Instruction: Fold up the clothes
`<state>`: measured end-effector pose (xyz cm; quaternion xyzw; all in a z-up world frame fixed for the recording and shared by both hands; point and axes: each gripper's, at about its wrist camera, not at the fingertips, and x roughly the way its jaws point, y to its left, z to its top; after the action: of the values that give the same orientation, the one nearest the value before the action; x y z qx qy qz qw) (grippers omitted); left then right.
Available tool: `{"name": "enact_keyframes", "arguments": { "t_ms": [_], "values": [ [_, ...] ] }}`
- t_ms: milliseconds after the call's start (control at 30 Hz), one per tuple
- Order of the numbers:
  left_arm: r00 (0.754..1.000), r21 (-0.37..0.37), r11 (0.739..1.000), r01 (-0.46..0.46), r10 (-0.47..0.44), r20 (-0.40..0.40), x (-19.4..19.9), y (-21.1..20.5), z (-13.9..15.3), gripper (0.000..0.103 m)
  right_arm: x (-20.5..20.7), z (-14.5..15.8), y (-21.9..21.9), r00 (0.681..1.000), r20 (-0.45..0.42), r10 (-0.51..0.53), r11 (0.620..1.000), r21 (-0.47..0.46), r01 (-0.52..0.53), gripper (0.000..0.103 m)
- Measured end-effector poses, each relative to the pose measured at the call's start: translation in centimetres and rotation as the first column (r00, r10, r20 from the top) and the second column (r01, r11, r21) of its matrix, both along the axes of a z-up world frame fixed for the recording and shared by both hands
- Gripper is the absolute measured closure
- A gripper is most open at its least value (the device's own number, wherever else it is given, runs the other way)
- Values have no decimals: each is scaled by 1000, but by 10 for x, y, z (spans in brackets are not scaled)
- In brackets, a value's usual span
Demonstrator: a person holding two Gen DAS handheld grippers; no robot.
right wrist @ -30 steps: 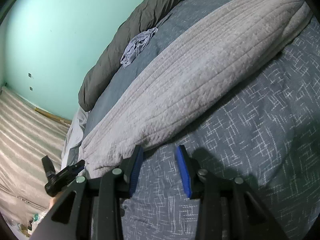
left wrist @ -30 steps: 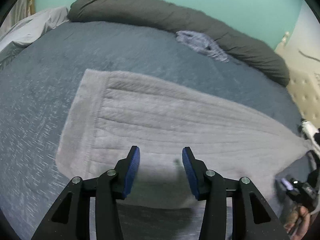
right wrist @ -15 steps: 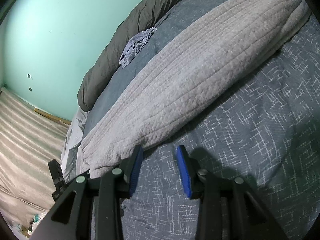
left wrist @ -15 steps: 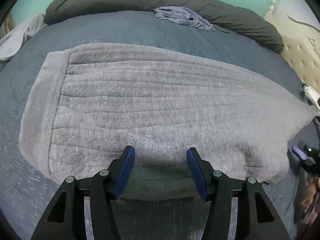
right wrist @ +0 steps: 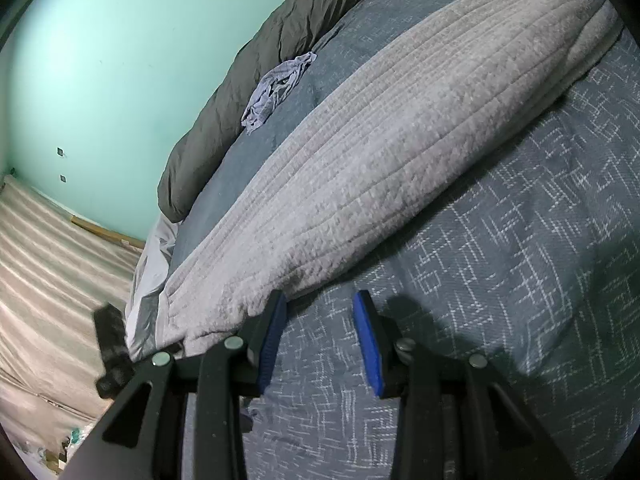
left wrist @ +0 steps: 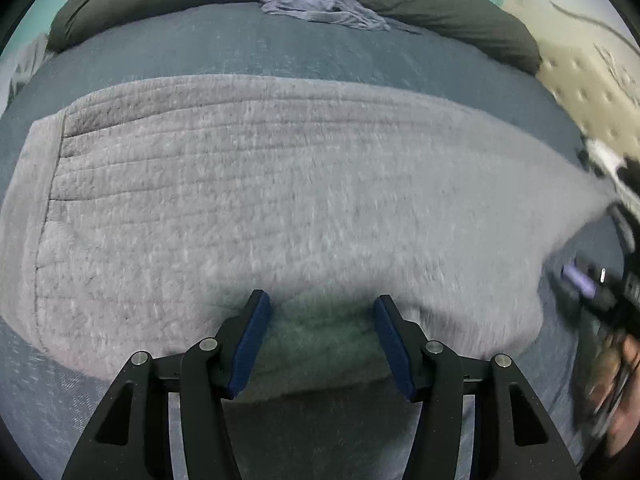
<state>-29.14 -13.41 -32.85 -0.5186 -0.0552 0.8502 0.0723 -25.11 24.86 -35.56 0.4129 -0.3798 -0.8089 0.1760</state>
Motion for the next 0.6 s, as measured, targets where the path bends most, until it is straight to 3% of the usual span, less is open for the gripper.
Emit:
{"name": "enact_keyframes", "arguments": {
  "t_ms": [133, 233, 333, 533, 600],
  "values": [
    [1000, -14, 1000, 5, -5, -4, 15, -5, 7, 44, -1, 2, 3, 1000, -3, -6, 1000, -9, 6, 68],
    [998, 32, 999, -4, 6, -64, 7, -2, 29, 44, 0, 3, 5, 1000, -2, -9, 1000, -16, 9, 68],
    [998, 37, 999, 12, -10, -70, -8, 13, 34, 44, 1, 5, 3, 1000, -7, -10, 1000, -14, 9, 68],
    [997, 14, 997, 73, -74, 29, -6, 41, -4, 44, 0, 6, 3, 1000, -5, -8, 1000, -21, 8, 68],
    [997, 2, 997, 73, -73, 22, 3, 42, -8, 45, 0, 7, 5, 1000, -6, -12, 1000, -27, 12, 68]
  ]
}}
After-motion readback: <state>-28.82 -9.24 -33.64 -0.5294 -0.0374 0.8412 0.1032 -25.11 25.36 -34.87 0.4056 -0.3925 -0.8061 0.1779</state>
